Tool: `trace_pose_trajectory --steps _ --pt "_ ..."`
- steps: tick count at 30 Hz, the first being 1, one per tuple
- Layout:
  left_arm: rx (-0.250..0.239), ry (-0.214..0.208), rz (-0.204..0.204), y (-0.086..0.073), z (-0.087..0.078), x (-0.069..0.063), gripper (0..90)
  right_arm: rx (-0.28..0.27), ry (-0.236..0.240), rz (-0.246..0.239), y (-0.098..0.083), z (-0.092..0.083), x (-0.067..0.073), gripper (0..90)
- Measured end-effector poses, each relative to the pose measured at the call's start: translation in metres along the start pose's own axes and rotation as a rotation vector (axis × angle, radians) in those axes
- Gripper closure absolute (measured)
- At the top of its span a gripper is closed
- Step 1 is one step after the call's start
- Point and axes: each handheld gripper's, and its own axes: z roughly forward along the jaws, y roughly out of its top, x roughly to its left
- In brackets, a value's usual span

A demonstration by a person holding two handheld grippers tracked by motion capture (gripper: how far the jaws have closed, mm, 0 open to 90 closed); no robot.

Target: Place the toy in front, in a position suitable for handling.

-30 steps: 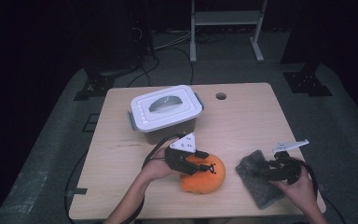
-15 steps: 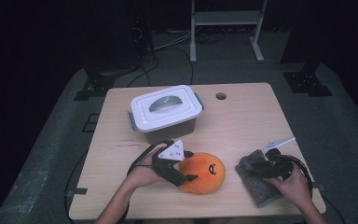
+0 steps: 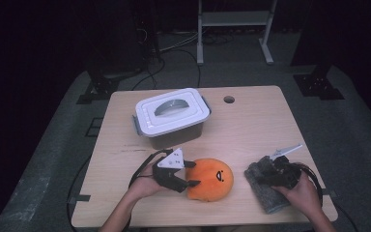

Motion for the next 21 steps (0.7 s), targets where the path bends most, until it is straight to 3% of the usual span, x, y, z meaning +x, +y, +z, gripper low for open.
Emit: trace_pose_trajectory --steps 6,9,13,16,21 --pt "-0.027 0.015 -0.026 -0.006 0.006 -0.001 38.5 -0.009 0.022 -0.017 -0.002 -0.002 0.000 74.6" --pt "-0.033 0.011 -0.028 -0.006 0.007 -0.001 39.1 -0.030 0.063 -0.015 -0.003 -0.005 -0.002 76.2" --pt "-0.037 0.007 -0.029 -0.005 0.009 0.001 39.4 -0.098 0.131 -0.004 -0.002 -0.019 0.000 76.3" --pt "-0.043 0.008 -0.027 -0.003 0.011 0.001 39.4 -0.143 0.151 -0.040 0.004 -0.031 0.011 76.6" --pt "-0.063 0.012 -0.031 0.001 0.015 -0.001 39.5 -0.246 0.232 -0.143 0.028 -0.047 0.048 76.6"
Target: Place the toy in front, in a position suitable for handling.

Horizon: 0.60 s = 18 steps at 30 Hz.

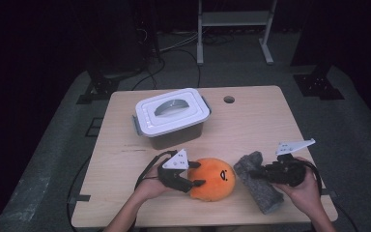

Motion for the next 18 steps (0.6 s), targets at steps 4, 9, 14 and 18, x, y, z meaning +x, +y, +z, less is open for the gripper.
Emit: trace_pose_trajectory --steps 4,9,14,18 --pt "-0.023 0.001 -0.008 0.003 0.004 -0.001 40.1 -0.019 0.073 -0.065 0.019 0.021 0.023 76.7" --pt "-0.017 0.004 0.002 0.003 0.004 -0.002 39.8 0.037 0.043 -0.139 0.030 0.048 0.036 76.8" --pt "-0.020 0.000 -0.013 -0.004 0.002 0.002 39.6 0.040 0.036 -0.117 0.019 0.049 0.027 77.2" --pt "-0.023 0.002 -0.035 -0.009 0.000 0.004 39.3 0.039 0.009 -0.075 0.006 0.040 0.015 77.3"
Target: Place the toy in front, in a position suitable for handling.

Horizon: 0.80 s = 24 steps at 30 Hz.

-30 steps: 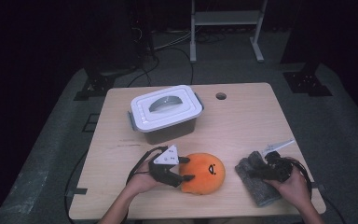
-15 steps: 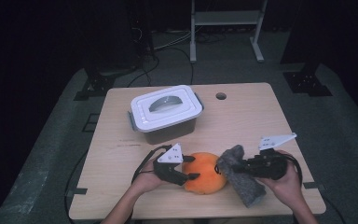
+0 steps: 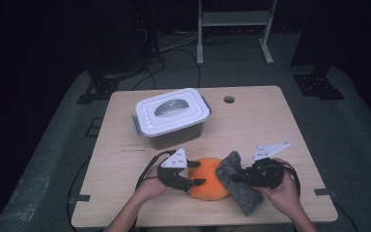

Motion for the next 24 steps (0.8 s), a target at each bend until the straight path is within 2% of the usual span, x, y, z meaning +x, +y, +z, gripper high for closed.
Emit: trace_pose_trajectory --steps 3,5,6,7,9,12,15,16,17,18,20,22,24 --pt "0.001 0.001 -0.001 -0.002 -0.001 0.000 38.9 0.006 -0.014 0.043 -0.010 -0.004 -0.010 77.3" --pt "0.006 0.001 -0.001 -0.003 -0.002 0.000 38.9 0.019 -0.040 0.065 -0.015 -0.006 -0.018 77.3" --pt "0.009 0.001 -0.004 -0.003 -0.003 0.001 38.9 0.019 -0.040 0.065 -0.015 -0.006 -0.018 77.3" --pt "0.011 -0.002 -0.002 -0.005 -0.004 0.001 38.9 0.022 -0.047 0.092 -0.018 -0.008 -0.024 77.4" --pt "0.013 -0.003 0.002 -0.006 -0.005 0.000 38.7 0.001 -0.033 0.101 -0.017 -0.010 -0.023 77.4" --pt "0.006 -0.006 0.004 -0.006 -0.004 -0.001 38.7 -0.048 -0.018 0.069 -0.007 -0.015 -0.013 77.4" --pt "0.003 -0.010 0.035 -0.002 -0.001 -0.007 38.5 -0.081 0.004 0.028 0.008 -0.012 -0.002 77.4" --pt "0.008 -0.013 0.052 -0.001 0.000 -0.010 38.4 -0.083 0.006 0.020 0.011 -0.010 0.000 77.4" --pt "0.008 -0.013 0.052 -0.001 0.000 -0.010 38.0 -0.083 0.006 0.020 0.011 -0.010 0.000 77.4" --pt "0.015 -0.013 0.078 0.001 0.001 -0.014 37.4 -0.066 0.015 0.001 0.017 -0.001 0.004 77.4" --pt "0.026 -0.016 0.092 0.001 0.000 -0.015 36.9 -0.038 0.010 -0.007 0.016 0.005 0.004 77.4" --pt "0.025 -0.019 0.086 0.001 0.000 -0.015 36.8 -0.034 0.020 0.007 0.013 0.005 0.000 77.4" --pt "0.024 -0.019 0.088 0.001 0.000 -0.015 36.8 -0.026 0.007 0.028 0.006 0.002 -0.005 77.4"
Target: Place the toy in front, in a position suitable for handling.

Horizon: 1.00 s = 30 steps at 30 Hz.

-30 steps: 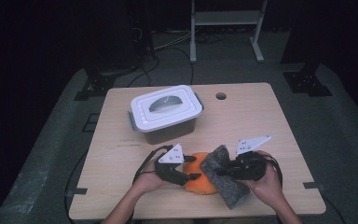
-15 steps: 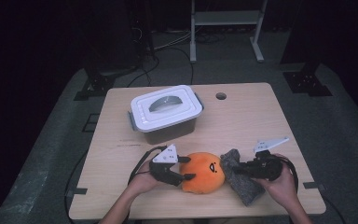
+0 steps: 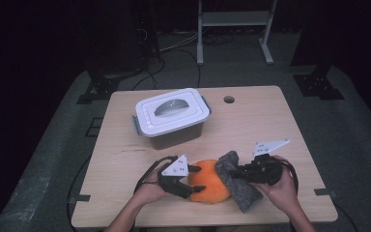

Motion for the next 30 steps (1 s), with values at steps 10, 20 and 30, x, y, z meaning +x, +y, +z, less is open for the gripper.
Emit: trace_pose_trajectory --steps 10,20,30 --pt "0.019 0.000 0.066 0.007 0.002 -0.009 31.5 -0.044 0.000 0.006 -0.001 -0.013 0.006 77.4" --pt "-0.012 0.045 0.075 0.012 -0.002 -0.009 27.0 0.022 0.034 0.021 -0.013 -0.003 0.001 77.2" --pt "0.019 0.024 0.117 0.013 0.001 -0.018 38.3 0.023 0.018 0.040 -0.014 -0.014 -0.006 77.3"
